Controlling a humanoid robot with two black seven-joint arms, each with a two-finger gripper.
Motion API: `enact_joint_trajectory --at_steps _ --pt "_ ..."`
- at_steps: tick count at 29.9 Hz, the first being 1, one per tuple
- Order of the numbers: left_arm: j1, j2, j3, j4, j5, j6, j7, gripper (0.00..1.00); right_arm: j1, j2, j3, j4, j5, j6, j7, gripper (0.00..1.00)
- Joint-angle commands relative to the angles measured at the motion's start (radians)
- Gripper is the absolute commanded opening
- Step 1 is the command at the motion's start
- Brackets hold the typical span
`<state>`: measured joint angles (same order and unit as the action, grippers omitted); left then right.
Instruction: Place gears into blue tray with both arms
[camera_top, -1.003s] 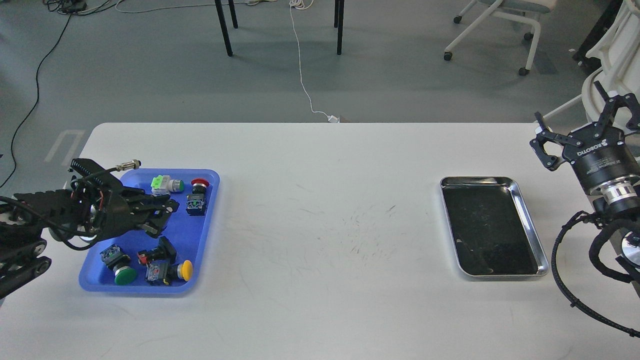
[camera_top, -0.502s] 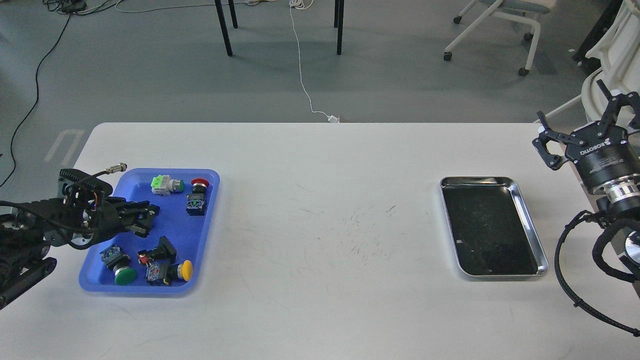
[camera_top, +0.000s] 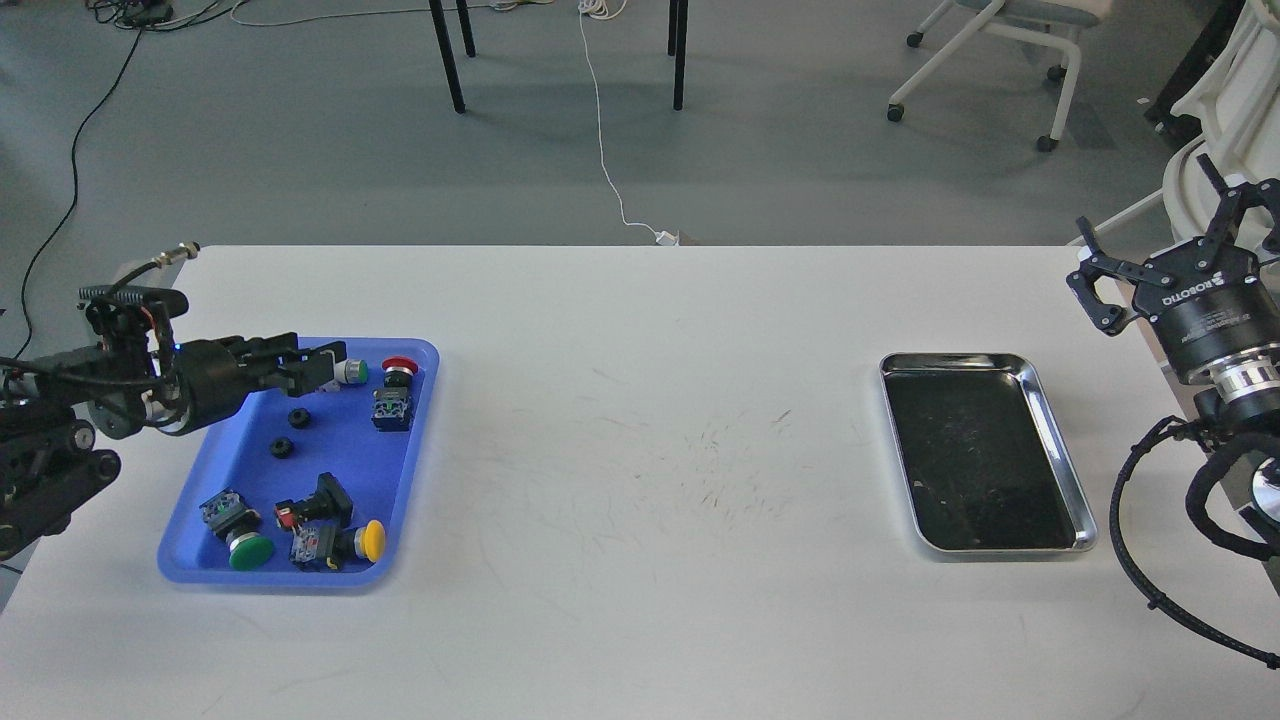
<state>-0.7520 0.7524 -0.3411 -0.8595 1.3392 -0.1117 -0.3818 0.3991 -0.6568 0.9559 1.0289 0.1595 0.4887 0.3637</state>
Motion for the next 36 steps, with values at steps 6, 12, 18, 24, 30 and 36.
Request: enact_joint_trajectory --at_steps 6,12,18,24,30,36 --pt "-0.167 0.035 -0.015 -0.009 -0.87 -0.201 0.001 0.98 0.026 0.0 0.04 -0.013 0.002 0.0 -0.002 0.99" --pt "-0.167 -0.047 -0.095 0.002 -1.241 -0.263 0.012 0.98 0.087 0.008 0.041 -0.078 0.002 0.0 -0.012 0.99" --pt "-0.153 -0.183 -0.188 0.039 -1.354 -0.269 0.011 0.98 0.159 0.019 0.075 -0.069 0.022 0.0 -0.014 0.99" --pt "-0.142 -0.349 -0.274 0.19 -1.457 -0.272 0.015 0.98 0.23 0.1 0.093 -0.151 0.06 0.0 -0.097 0.99" --pt "-0.107 -0.435 -0.349 0.307 -1.494 -0.344 0.024 0.98 0.333 0.268 0.093 -0.4 0.063 0.0 -0.141 0.99" --pt "-0.052 -0.473 -0.358 0.313 -1.511 -0.355 0.023 0.98 0.339 0.368 0.089 -0.53 0.061 0.0 -0.164 0.99"
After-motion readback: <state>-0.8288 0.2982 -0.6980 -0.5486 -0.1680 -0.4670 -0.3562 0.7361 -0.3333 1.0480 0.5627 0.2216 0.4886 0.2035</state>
